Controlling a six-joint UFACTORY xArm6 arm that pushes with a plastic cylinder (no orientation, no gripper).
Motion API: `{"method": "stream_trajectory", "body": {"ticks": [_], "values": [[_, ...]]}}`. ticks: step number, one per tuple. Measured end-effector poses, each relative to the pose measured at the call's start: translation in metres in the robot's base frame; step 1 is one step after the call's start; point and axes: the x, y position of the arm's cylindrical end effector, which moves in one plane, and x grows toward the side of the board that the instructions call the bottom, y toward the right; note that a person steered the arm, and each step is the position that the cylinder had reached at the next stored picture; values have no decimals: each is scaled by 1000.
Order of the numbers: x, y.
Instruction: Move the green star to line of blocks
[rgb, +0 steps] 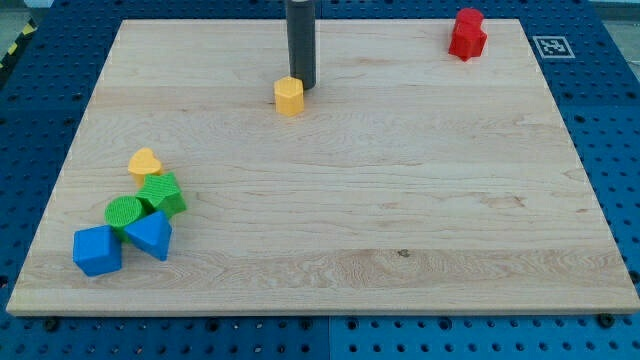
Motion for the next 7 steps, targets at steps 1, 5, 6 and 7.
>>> {"method": "stream_trajectory", "body": {"ticks": [1,5,6,7], "values": [[18,-1],[66,-61],[79,-73],[93,-77]]}}
